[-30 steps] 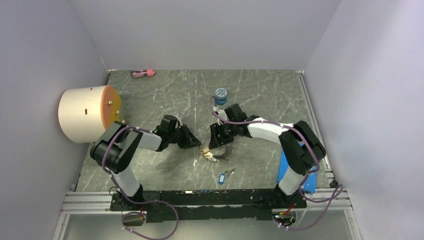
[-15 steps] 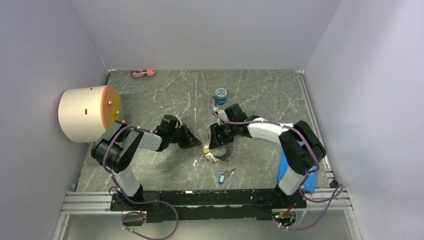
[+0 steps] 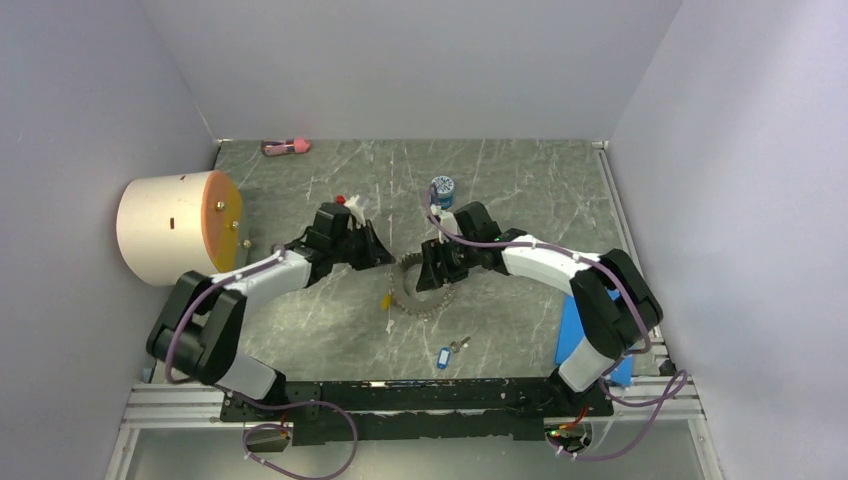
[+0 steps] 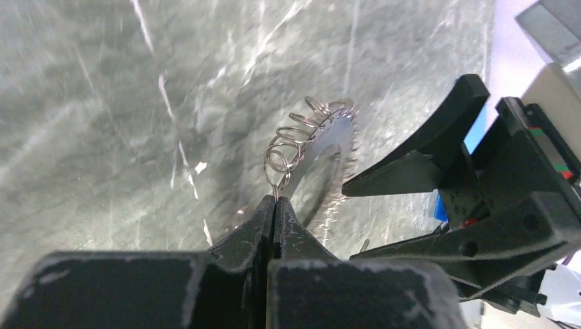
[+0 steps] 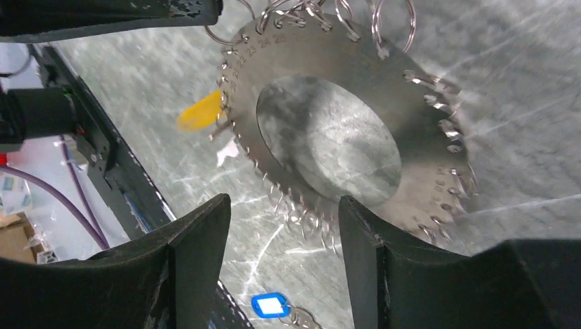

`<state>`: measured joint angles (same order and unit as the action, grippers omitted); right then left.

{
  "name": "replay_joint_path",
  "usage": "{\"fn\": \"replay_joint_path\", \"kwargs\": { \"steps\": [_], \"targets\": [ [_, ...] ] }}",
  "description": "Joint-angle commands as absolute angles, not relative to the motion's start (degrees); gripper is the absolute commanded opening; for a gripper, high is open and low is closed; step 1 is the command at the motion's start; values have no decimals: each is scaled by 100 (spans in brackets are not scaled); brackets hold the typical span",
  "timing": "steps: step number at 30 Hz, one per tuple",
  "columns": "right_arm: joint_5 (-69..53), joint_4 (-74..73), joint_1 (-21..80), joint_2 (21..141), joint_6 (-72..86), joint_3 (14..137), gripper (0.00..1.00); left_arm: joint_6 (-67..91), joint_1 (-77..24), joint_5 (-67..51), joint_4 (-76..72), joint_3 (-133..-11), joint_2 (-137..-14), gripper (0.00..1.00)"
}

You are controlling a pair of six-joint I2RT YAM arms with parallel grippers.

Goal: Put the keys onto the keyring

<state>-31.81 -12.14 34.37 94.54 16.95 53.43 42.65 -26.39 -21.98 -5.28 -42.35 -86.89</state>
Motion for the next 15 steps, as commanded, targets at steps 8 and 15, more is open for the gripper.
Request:
{"fn": "replay_joint_path", "kwargs": {
  "steps": [8, 15],
  "targets": [
    [-3176, -183, 3177, 7927, 1785, 5247, 79, 2016, -2628, -2135, 473, -4832, -7384, 3],
    [-3302, 408, 3134, 7220, 1331, 5047, 83, 1211, -2634, -2721, 53, -4614, -6850, 3]
  ]
}}
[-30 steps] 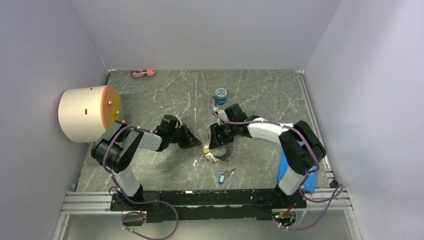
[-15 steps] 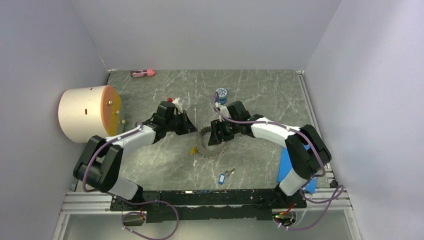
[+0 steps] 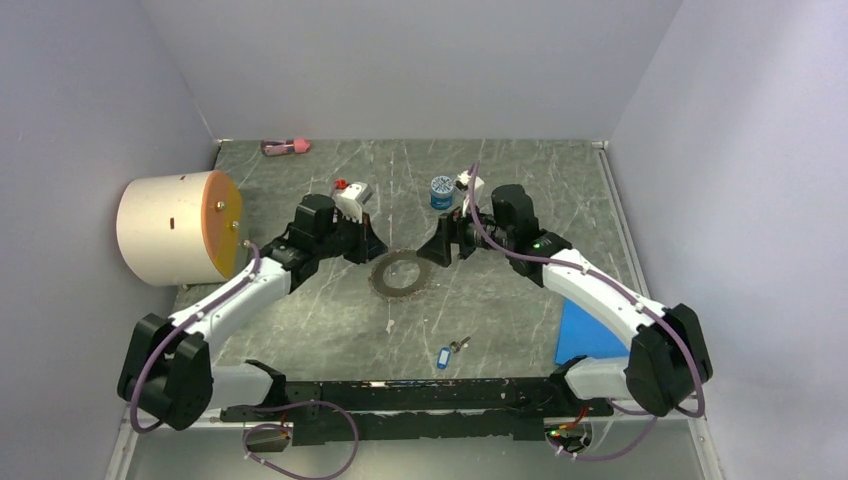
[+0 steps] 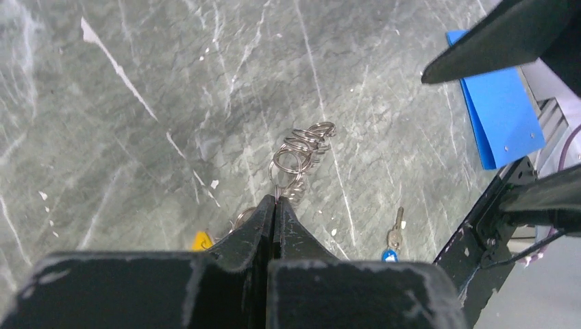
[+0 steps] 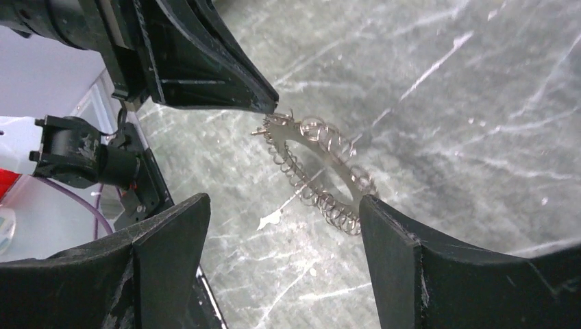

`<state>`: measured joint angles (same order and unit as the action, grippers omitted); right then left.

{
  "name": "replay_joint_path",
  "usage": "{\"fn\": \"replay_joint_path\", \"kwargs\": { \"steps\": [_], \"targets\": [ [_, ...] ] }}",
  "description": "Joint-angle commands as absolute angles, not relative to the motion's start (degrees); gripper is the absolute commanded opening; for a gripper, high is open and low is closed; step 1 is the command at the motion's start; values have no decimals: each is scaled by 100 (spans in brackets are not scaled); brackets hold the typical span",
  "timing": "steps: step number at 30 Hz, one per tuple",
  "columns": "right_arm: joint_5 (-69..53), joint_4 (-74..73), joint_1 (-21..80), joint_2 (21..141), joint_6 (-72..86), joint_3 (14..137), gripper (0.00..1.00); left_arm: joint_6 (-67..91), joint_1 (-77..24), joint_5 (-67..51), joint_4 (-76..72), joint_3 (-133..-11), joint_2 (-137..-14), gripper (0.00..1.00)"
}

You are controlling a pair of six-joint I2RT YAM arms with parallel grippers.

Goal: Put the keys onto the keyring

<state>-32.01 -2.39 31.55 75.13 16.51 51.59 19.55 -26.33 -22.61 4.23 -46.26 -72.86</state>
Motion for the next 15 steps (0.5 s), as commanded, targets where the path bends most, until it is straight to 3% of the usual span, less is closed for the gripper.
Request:
{"fn": "replay_joint_path", "kwargs": {
  "steps": [1, 15],
  "targets": [
    [-3311, 445, 3122, 7190, 1299, 5038, 84, 1146, -2632, -2811, 10, -4576, -6795, 3],
    [-4663, 2742, 3114, 6975, 906, 4091, 80, 120, -2643, -3888, -993, -3772, -6038, 3]
  ]
}}
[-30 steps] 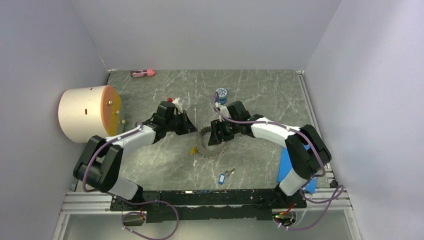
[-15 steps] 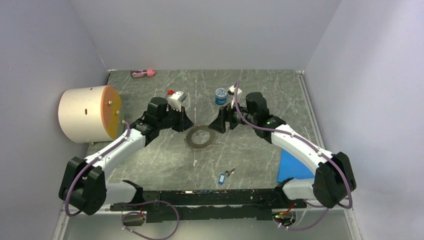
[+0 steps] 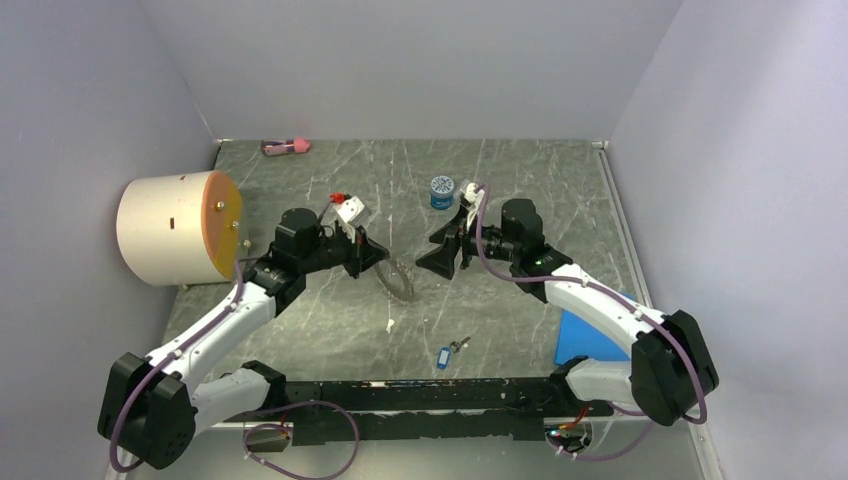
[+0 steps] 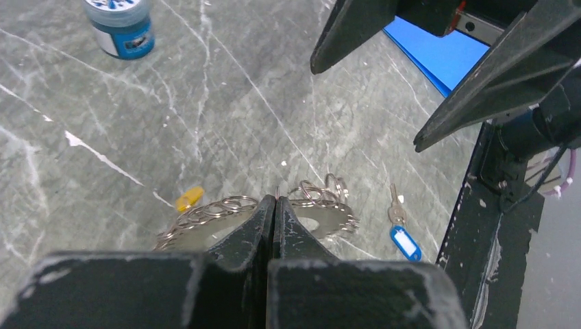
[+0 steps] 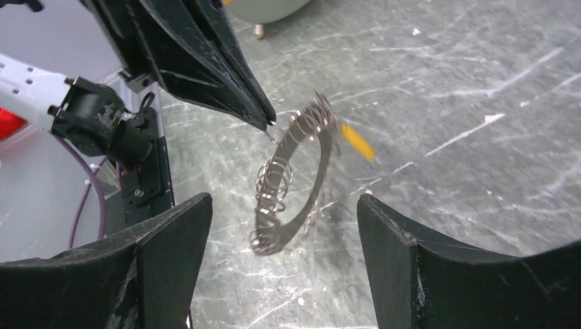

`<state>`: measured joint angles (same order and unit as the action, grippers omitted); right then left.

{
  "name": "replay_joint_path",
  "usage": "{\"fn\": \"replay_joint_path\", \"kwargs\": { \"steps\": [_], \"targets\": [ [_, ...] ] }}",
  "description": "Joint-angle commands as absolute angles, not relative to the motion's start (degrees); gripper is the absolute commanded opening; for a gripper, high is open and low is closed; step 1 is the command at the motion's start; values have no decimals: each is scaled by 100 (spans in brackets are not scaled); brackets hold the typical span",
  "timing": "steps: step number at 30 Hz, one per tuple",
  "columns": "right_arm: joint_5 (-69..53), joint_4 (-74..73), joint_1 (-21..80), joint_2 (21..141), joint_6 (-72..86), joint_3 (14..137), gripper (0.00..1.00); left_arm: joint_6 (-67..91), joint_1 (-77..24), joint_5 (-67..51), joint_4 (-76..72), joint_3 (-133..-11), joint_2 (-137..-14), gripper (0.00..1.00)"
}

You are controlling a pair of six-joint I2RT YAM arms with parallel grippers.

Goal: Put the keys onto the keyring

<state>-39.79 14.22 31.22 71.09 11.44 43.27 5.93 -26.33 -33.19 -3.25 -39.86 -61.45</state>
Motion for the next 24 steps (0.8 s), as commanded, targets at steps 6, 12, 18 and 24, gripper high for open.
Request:
{"fn": "replay_joint_path", "kwargs": {
  "steps": [6, 12, 18, 24],
  "targets": [
    [-5041, 2990, 3155, 7062, 633, 4040, 77, -75, -2646, -4307, -1551, -3463, -5956, 2],
    [-5221, 3055, 3300, 7270, 564, 4096, 64, -149, -2690, -4605, -2124, -3211, -5796, 3],
    [-5384, 3142, 3505, 7561, 512, 4214, 43, -216, -2762, -4761, -2418, -3047, -5576, 2],
    [-5441, 3282, 3601, 7769, 513, 4296, 31, -271, -2829, -4812, -2365, -3032, -5460, 3]
  ]
}}
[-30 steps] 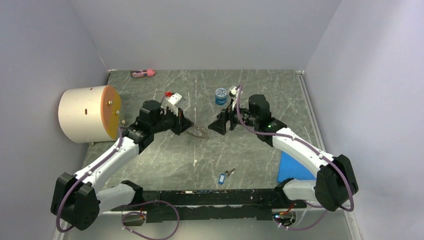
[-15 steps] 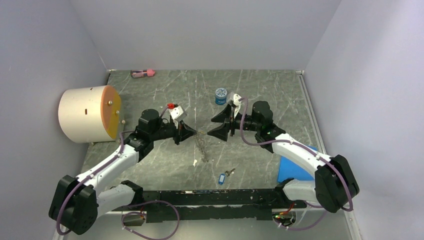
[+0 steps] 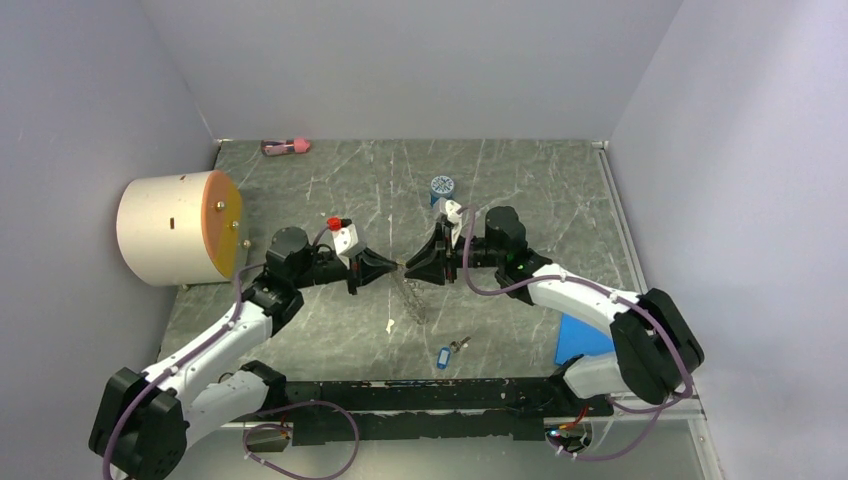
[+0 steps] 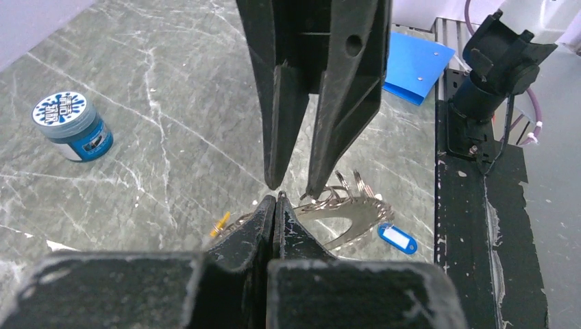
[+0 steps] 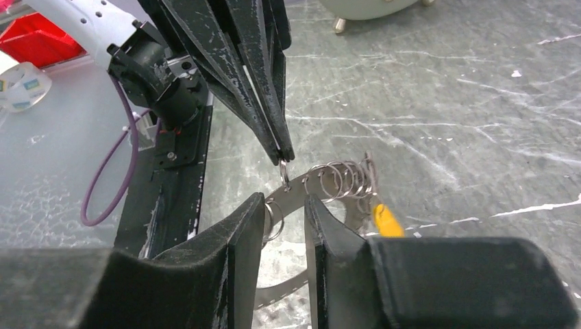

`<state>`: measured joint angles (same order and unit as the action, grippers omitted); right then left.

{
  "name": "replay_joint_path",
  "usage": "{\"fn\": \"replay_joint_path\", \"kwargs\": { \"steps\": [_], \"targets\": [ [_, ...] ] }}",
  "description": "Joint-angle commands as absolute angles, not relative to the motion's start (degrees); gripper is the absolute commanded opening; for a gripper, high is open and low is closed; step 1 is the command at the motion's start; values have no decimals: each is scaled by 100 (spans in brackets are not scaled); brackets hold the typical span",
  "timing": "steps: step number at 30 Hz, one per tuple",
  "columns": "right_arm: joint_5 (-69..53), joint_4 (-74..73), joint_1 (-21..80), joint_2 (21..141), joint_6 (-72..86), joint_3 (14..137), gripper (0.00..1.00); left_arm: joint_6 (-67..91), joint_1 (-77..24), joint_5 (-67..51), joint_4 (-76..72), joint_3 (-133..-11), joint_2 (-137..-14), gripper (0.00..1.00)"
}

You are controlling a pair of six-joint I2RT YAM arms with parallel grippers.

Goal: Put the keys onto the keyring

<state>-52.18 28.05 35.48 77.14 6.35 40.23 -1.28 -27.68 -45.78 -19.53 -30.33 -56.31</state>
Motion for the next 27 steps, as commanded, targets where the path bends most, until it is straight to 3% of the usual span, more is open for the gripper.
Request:
{"fn": "replay_joint_path", "kwargs": {
  "steps": [1, 6, 9, 17, 21, 25, 26, 27],
  "targets": [
    [-5453, 3264, 3615, 7796, 503, 4341, 30, -252, -2846, -4806, -2360, -3032, -5446, 2],
    [-5521, 3277, 3648, 7848, 483, 4403, 26, -196, -2872, -4797, -2340, -3054, -5415, 2],
    [-5619, 3329, 3664, 7884, 520, 4424, 16, -164, -2891, -4791, -2359, -3059, -5394, 3],
    [-5739, 3380, 3724, 8039, 551, 4469, 14, -101, -2923, -4803, -2425, -3082, -5387, 2],
    [-5768, 3352, 3744, 8109, 554, 4545, 0, -101, -2929, -4774, -2406, -3094, -5370, 2],
    [-5664, 3418, 3744, 8082, 582, 4506, 0, -40, -2930, -4625, -2355, -3100, -5323, 3],
    [-5620, 3464, 3749, 8061, 592, 4468, 0, -36, -2932, -4528, -2321, -3109, -5307, 4],
    [-5598, 3509, 3745, 8041, 596, 4427, 0, 189, -2932, -4384, -2280, -3130, -5281, 13]
  ]
}}
